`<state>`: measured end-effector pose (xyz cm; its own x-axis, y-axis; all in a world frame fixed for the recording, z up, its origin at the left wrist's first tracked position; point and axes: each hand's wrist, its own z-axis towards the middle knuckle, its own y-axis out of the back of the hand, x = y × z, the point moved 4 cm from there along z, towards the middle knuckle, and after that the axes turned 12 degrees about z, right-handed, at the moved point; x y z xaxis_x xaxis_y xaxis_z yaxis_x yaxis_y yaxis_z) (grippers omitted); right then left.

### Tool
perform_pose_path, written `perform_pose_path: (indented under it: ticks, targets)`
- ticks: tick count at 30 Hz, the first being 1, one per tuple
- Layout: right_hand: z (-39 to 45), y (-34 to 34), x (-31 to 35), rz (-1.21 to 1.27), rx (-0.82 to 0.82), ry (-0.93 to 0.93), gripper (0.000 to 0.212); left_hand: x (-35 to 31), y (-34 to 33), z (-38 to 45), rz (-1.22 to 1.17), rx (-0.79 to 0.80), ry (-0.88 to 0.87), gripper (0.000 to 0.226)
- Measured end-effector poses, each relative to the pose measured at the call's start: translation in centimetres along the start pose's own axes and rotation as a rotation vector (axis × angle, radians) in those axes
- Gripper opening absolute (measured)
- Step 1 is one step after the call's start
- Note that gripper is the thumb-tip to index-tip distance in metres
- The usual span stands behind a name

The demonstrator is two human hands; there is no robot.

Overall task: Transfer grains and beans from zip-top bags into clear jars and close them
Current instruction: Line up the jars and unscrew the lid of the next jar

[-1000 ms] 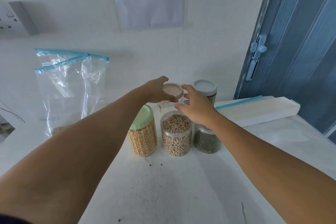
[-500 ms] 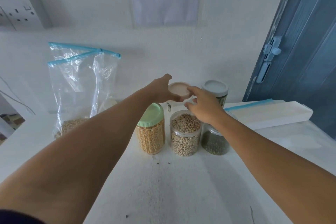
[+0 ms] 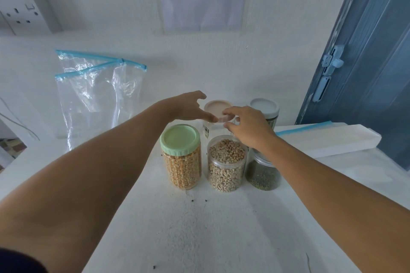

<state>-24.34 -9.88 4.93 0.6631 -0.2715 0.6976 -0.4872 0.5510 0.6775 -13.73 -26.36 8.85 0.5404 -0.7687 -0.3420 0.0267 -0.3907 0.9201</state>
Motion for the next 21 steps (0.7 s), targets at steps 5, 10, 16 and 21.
perform_pose_path:
  ticks: [5,10,16,21]
  targets:
    - [0.0,0.3,0.1,0.004,-0.025,0.002,0.037,-0.1,0.1,0.2,0.04,-0.003,-0.017,0.103]
    - [0.4,0.1,0.0,-0.017,-0.008,0.001,0.037,1.6,0.6,0.3,0.182,0.045,0.065,0.094]
    - [0.3,-0.1,0.2,-0.029,-0.003,0.001,0.037,2.4,-0.6,0.2,0.177,0.202,0.207,0.115]
    - [0.0,0.0,0.5,-0.038,0.01,-0.005,0.038,2.4,-0.6,0.4,0.228,0.177,0.238,0.099]
